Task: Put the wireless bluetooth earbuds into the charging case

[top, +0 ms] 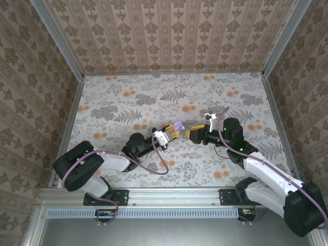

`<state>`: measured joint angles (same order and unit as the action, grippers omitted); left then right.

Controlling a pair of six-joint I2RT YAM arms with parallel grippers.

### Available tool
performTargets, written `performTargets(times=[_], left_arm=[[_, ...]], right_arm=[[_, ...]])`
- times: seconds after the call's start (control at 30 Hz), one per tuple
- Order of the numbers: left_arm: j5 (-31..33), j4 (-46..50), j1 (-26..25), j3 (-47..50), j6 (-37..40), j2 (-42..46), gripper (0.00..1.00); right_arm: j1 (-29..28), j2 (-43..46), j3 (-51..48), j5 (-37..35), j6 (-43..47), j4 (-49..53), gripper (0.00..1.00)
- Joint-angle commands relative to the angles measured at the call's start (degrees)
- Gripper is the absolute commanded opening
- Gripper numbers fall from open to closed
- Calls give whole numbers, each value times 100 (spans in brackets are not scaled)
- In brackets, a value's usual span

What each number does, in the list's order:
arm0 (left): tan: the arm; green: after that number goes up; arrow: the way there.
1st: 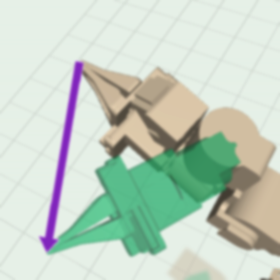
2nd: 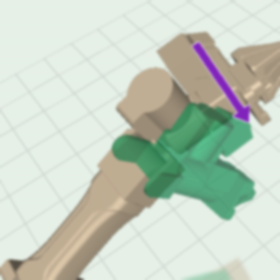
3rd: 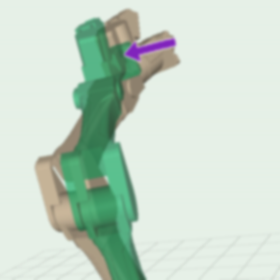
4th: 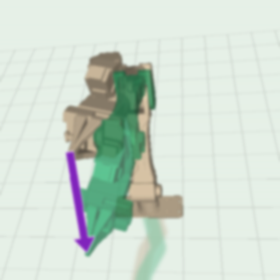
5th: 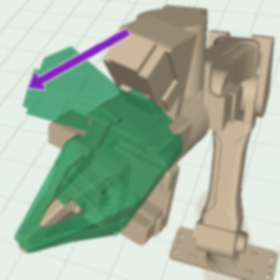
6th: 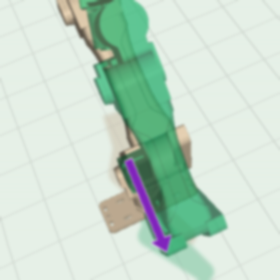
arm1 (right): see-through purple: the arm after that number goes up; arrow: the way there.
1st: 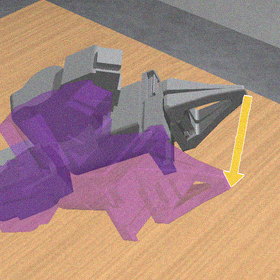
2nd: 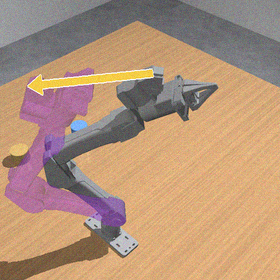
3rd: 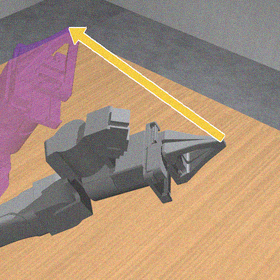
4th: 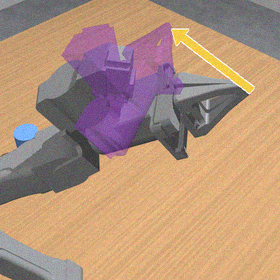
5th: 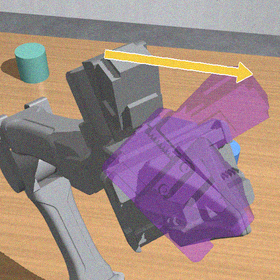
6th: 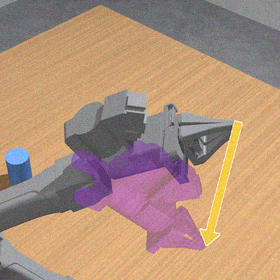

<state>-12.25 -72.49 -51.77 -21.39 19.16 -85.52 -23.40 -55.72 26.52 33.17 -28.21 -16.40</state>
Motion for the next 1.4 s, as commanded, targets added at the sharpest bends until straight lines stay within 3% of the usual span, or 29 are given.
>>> performTargets(times=[0.0,0.3,1.37], left_arm=[[-93,-151,-43,-33,-136,61,1],[-49,-149,-44,-37,-162,76,1],[16,-147,-17,29,-228,232,1]], right_arm=[[32,-138,70,266,-26,-63,58],[32,-388,219,436,-82,-302,58],[33,-792,581,52,-54,-628,57]])
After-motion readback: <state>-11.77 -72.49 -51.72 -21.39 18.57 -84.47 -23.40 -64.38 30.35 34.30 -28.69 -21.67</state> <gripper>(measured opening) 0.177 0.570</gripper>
